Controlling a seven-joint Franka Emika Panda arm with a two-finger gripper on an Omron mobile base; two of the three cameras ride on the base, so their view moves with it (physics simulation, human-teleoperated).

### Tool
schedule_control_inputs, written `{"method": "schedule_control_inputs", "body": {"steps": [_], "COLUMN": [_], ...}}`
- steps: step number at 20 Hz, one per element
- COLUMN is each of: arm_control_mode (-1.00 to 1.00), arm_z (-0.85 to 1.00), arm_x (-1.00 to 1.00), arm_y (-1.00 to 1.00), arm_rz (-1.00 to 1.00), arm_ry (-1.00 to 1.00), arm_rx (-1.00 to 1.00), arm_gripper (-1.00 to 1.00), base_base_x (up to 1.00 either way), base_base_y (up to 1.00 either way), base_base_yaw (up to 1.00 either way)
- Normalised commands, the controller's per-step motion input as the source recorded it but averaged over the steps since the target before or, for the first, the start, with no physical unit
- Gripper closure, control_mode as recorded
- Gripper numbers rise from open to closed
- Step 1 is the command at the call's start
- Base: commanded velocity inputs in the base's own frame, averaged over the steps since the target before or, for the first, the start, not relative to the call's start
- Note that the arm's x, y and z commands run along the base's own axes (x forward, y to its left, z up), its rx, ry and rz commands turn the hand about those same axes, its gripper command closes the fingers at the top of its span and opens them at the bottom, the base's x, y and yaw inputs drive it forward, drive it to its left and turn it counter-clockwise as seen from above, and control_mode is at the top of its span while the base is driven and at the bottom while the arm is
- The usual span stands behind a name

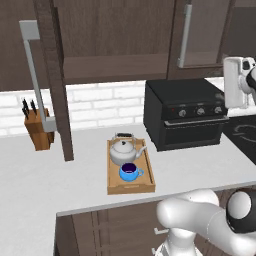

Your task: Pick the kettle from the counter and place it on the tray. Then pick the mug from the cabinet and place it on the tray. Then close the cabinet doors.

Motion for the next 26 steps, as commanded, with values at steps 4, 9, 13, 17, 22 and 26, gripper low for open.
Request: {"method": "schedule_control_inputs", "body": {"steps": [4,9,13,17,22,26], "arm_control_mode": [-1.00,-1.00,-1.00,-1.00,-1.00,-1.00], "arm_z": [0.01,-0.11,-0.12,-0.12,-0.20,-0.25], "arm_x": [-0.34,-0.07,-0.04,-0.29,-0.28,-0.21], "arm_y": [0.17,0.15,0.02,0.10,0.32,0.61], "arm_rz": [-0.02,-0.01,0.00,0.00,0.00,0.00], "arm_ry": [0.00,0.08,0.09,0.00,0.04,0.07], "arm_rx": [0.00,-0.03,0.00,0.00,-0.03,-0.10], "arm_gripper": [-1.00,-1.00,-1.00,-1.00,-1.00,-1.00], "base_base_x": [0.00,0.00,0.00,0.00,0.00,0.00], "base_base_y": [0.00,0.00,0.00,0.00,0.00,0.00], "base_base_yaw": [0.00,0.00,0.00,0.00,0.00,0.00]}}
